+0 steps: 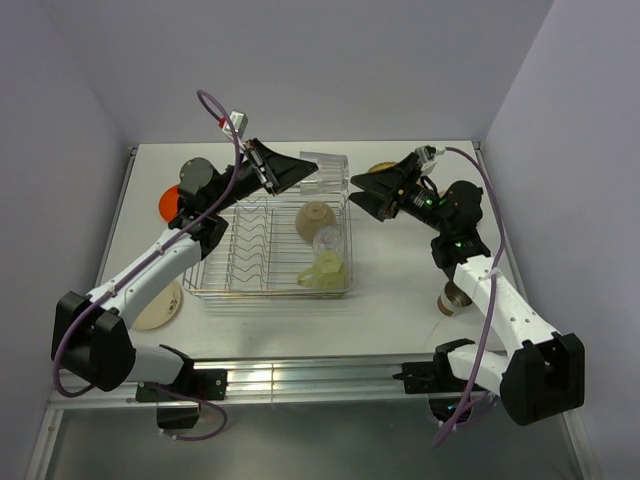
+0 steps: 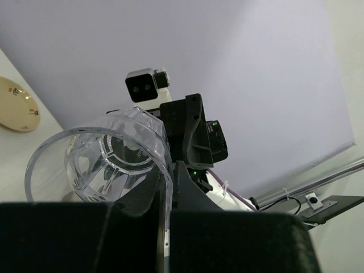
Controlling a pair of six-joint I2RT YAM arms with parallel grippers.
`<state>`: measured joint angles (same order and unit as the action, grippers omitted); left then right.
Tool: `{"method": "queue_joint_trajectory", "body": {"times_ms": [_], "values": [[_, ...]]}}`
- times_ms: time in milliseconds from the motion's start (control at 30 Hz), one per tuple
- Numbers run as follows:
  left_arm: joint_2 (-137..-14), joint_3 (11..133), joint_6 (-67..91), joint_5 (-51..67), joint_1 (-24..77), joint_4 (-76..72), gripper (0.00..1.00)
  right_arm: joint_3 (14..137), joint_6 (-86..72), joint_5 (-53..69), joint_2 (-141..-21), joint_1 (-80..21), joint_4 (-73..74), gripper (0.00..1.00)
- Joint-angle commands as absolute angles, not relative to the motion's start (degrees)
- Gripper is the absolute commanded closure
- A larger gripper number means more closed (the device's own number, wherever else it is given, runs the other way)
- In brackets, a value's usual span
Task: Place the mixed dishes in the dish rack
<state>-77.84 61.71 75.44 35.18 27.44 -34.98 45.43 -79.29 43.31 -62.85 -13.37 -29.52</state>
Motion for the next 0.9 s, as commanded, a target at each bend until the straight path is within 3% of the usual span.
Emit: {"method": "queue_joint_trajectory", "body": {"times_ms": [0,433,533,633,667,733,833,867], "values": [[-78.49,61.35,77.43,35.95,28.74,-42.36,1.00,48.16,-80.24,42.71,-64.42,-13.89,-34.44,0.01],[-79.72,59.68,78.05,36.04,30.94,-44.03,1.00,54.58,-74.18,42.10,-70.48,-15.56,-29.19,0.00],[-79.28,58.98,77.96,35.86,31.02,-44.12,1.00,54.93,-73.30,42.19,-70.93,-15.91,-28.65,0.07],[-79.01,58.45,76.82,35.60,31.02,-42.99,1.00,54.49,-73.04,42.45,-70.93,-16.52,-28.74,0.22],[-79.10,58.45,76.47,35.68,30.94,-42.37,1.00,54.23,-72.95,42.63,-70.84,-16.61,-29.00,0.36],[-79.10,57.75,75.85,35.42,30.94,-41.84,1.00,53.70,-72.95,43.15,-70.84,-16.79,-29.70,0.49],[-79.10,56.78,75.67,35.16,30.94,-42.01,0.98,52.82,-73.12,43.94,-70.75,-16.88,-31.64,0.83],[-79.01,56.69,75.59,34.98,30.94,-41.84,0.91,52.74,-72.69,44.21,-70.84,-16.88,-31.90,0.92]]}}
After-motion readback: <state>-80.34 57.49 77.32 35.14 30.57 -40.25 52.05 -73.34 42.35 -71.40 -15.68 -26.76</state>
